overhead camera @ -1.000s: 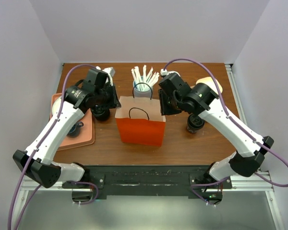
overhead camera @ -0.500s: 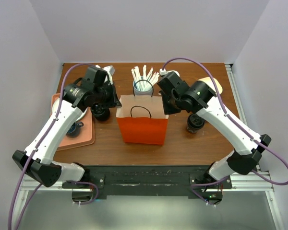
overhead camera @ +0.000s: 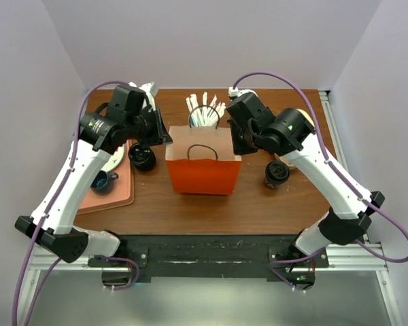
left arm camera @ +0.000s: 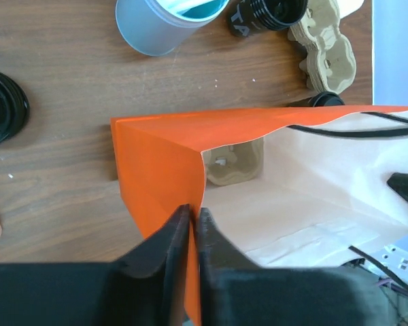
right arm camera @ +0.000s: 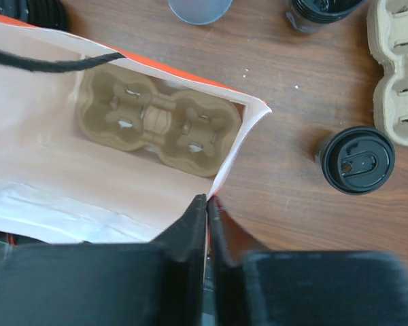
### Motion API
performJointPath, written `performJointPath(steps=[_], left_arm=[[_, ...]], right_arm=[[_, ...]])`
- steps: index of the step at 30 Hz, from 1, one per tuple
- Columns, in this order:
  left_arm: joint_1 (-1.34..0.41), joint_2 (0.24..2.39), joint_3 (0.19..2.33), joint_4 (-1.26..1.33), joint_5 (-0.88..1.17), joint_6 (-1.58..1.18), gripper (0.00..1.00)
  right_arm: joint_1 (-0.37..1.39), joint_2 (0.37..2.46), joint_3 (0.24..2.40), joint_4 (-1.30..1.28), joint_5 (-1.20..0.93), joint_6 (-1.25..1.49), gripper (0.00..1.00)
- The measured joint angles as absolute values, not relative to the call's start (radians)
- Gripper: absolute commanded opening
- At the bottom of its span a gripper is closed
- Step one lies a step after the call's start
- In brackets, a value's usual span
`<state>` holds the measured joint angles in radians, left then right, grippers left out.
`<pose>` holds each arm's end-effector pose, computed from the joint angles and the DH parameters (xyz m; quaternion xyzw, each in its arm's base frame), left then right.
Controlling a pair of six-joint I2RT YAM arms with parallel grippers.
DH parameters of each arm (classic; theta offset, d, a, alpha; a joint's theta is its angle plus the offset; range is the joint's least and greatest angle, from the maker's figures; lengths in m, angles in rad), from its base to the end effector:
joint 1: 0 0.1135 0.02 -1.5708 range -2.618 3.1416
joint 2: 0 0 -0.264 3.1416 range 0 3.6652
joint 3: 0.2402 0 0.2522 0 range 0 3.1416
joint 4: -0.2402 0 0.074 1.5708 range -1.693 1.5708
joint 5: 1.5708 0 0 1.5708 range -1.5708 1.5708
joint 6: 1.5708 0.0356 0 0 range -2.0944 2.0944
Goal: Pack the takeout coffee
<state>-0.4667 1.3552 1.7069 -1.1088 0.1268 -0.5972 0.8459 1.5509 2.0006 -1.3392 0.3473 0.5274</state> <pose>0.2233 -0.1175 0.4370 -0.0347 0.9162 -0.2505 0.3108 0.1927 0.1993 0.4545 -0.0902 0.9258 0.0827 0.3577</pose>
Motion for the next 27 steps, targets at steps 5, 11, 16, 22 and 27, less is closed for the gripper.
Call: performJointPath(steps=[5, 11, 16, 22, 27], left_arm=[[-0.467, 1.333, 1.585, -1.084, 0.128, -0.61, 0.36], [-0.467, 1.337, 1.53, -1.068, 0.141, -0.607, 0.47], [-0.467, 1.335, 1.53, -1.031, 0.156, -0.605, 0.49], [-0.467, 1.335, 1.529, -1.003, 0.168, -0.597, 0.41], [-0.467, 1.335, 1.509, -1.004, 0.158, -0.58, 0.18]], right_arm=[[0.846, 1.522, 1.864, -1.306, 0.353, 0.532, 0.27], [0.846, 1.516, 1.789, -1.285, 0.373, 0.539, 0.27], [0.846, 1.499, 1.798, -1.271, 0.377, 0.538, 0.27], [0.846, 1.493, 1.845, -1.271, 0.379, 0.539, 0.29], [0.846, 1.491, 1.924, -1.271, 0.397, 0.538, 0.29]])
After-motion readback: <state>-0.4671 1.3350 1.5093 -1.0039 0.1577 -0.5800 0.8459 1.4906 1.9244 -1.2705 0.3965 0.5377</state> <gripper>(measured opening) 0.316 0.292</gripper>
